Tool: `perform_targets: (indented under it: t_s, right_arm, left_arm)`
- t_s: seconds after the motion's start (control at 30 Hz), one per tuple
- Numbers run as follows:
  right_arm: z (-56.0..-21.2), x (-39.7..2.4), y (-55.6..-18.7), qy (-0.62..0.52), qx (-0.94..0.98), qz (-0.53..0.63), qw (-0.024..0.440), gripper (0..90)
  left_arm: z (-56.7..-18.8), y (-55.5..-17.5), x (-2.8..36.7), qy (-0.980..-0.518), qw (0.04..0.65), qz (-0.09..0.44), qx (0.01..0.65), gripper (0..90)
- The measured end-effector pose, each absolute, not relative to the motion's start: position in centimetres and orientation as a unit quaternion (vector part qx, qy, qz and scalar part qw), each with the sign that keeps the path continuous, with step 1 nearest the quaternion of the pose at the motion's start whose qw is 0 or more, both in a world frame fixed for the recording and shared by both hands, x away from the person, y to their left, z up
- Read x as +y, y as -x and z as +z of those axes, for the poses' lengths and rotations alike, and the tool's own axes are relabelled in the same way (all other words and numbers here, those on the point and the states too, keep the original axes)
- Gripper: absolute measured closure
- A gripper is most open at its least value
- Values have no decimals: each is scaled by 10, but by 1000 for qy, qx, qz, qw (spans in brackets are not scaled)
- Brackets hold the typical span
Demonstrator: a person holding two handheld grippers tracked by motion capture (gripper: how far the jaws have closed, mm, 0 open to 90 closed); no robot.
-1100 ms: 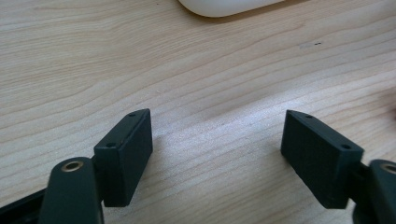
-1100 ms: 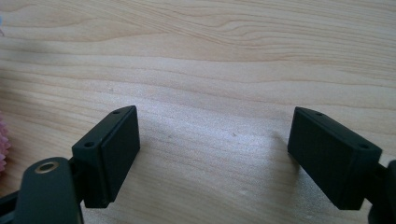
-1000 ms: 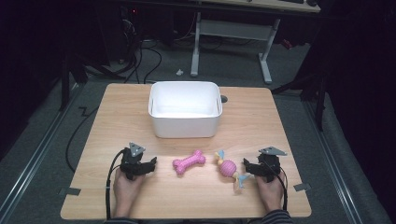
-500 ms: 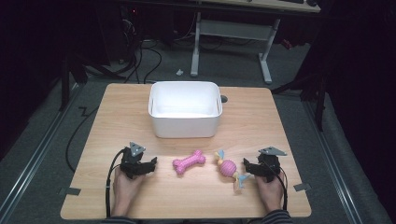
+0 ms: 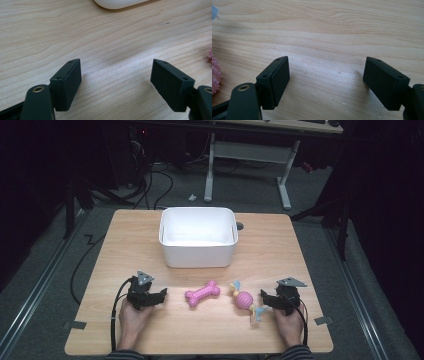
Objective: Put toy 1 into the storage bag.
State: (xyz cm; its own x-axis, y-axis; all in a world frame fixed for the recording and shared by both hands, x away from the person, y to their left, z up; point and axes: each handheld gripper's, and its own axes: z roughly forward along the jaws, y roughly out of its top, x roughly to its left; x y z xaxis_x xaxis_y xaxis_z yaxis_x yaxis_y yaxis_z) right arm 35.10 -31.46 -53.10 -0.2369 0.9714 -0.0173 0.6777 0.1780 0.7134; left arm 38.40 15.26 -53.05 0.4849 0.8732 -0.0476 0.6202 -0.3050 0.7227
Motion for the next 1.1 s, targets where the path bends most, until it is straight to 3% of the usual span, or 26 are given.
perform_targets:
  t_s: [1.1]
  right_arm:
    - [-531, -314, -351, -565, 728, 301, 245, 225]
  left_arm:
    - [-473, -372, 137, -834, 351, 154, 397, 310]
